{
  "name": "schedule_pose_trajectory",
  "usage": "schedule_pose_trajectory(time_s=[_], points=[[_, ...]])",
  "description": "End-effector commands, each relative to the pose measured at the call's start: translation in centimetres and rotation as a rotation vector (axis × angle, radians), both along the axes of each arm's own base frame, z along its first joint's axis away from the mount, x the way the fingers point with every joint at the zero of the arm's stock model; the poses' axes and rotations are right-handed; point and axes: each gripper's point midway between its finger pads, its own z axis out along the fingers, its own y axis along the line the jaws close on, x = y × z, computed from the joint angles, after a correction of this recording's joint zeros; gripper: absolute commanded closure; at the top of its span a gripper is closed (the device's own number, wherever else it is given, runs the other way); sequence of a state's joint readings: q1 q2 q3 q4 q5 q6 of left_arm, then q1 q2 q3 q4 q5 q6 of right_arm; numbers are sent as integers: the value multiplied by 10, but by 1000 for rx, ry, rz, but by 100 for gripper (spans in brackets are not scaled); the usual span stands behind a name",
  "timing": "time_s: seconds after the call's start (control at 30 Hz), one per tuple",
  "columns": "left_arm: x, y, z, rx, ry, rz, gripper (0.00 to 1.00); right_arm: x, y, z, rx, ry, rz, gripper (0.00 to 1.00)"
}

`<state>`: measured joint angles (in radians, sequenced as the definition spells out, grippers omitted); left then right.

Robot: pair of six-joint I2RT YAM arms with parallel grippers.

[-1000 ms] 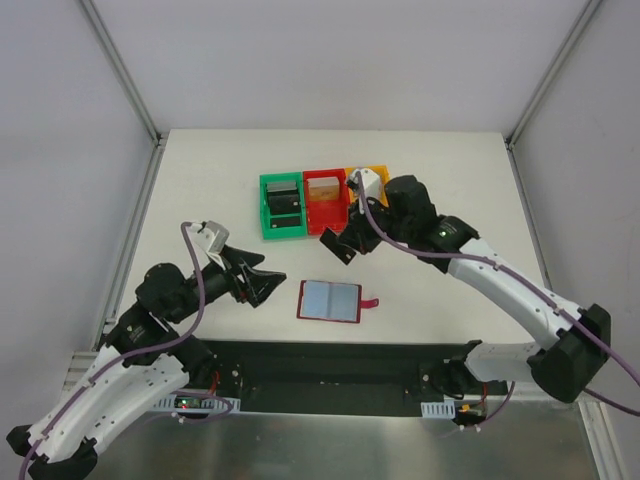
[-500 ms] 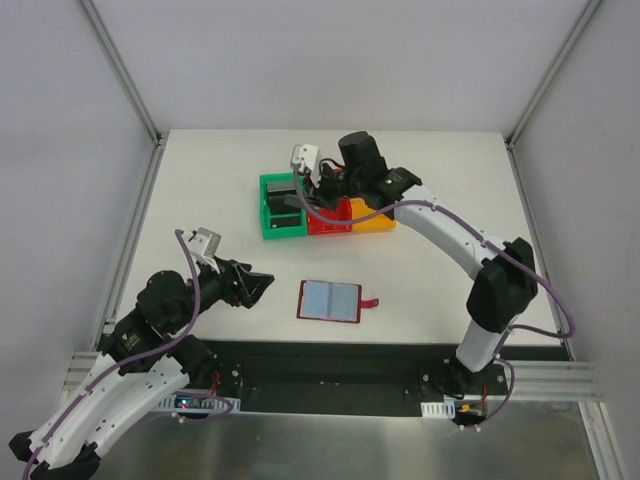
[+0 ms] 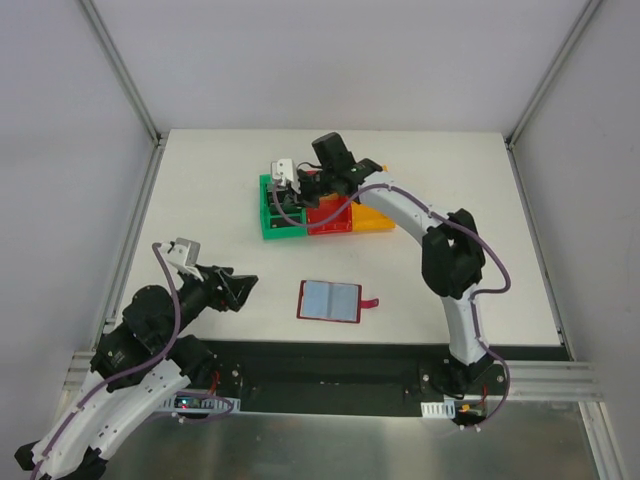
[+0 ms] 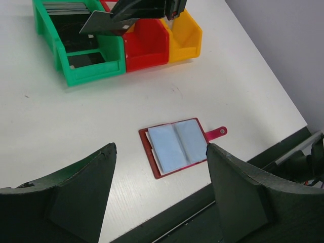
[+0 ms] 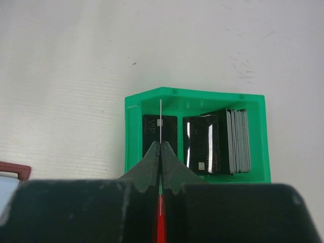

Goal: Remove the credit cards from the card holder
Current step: Place the credit card in the storage box.

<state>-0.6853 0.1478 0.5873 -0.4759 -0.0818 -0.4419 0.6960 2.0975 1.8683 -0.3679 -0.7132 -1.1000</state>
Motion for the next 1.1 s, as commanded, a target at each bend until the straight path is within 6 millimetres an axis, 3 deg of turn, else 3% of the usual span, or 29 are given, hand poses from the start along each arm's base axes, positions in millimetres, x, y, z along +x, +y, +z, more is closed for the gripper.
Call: schedule_pose_trajectory(time_s=[0.0,0.53,1.07], points=[[7,9,-8,37,12,57,29,0,12,11,39,-78,84,100],[7,10,-13,73,26,57,29,17,29,-41,-57,-167,70,99],[10,10,-15,108,31,56,28,43,35,-73,-136,-244,3,99]])
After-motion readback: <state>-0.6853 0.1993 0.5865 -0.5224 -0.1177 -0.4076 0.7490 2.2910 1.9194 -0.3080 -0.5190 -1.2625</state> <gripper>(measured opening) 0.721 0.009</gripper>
